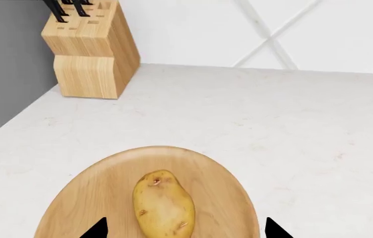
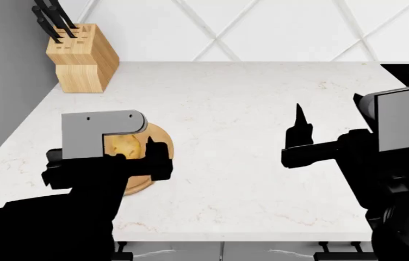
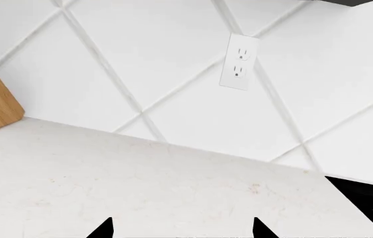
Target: Place the potato on the top rack of the oven.
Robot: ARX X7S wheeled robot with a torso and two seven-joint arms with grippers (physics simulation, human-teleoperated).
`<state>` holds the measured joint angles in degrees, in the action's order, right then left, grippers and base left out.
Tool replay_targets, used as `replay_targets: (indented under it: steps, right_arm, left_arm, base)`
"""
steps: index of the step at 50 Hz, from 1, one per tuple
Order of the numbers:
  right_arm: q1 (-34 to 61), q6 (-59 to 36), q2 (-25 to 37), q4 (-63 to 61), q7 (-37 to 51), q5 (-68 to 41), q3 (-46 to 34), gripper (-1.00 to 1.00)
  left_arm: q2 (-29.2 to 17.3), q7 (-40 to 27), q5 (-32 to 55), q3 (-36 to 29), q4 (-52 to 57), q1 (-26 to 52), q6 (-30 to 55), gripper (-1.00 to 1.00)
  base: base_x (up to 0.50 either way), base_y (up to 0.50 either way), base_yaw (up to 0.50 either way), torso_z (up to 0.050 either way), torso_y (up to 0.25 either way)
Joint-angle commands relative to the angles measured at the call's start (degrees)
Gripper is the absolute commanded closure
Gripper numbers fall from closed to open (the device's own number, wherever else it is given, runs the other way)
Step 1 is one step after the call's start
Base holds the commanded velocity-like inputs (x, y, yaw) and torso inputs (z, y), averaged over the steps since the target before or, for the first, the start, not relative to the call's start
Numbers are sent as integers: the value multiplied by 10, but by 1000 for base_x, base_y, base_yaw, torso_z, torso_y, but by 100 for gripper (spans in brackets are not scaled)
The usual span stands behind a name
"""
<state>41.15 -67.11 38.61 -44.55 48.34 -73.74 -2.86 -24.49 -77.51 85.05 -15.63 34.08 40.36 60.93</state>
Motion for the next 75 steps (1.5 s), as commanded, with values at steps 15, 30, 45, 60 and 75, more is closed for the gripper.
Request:
replay_targets:
  steps: [15,30,45,60,75]
  right_arm:
    - [-4,27,1,29,-47,59,-27,-100]
    - [1,32,1,40,-56,72,-40,-100]
    - [7,38,-2,52,-65,85,-54,-100]
    - [2,43,3,54,-67,86,-55,-100]
    - [-7,52,6,57,-69,91,-56,-100]
  left_arm:
    - [7,56,-79,-40,-80,3,-4,-100]
    - [16,104,-124,-52,-124,-5,-37,-100]
    - [16,127,-154,-58,-153,-8,-60,-100]
    - [17,135,-179,-59,-173,-13,-82,-100]
    - [19,143,-178,-64,-184,-13,-83,-100]
  base:
    - [0,0,0,0,0]
    - [0,0,0,0,0]
    - [0,0,0,0,0]
    - [0,0,0,0,0]
    - [0,0,0,0,0]
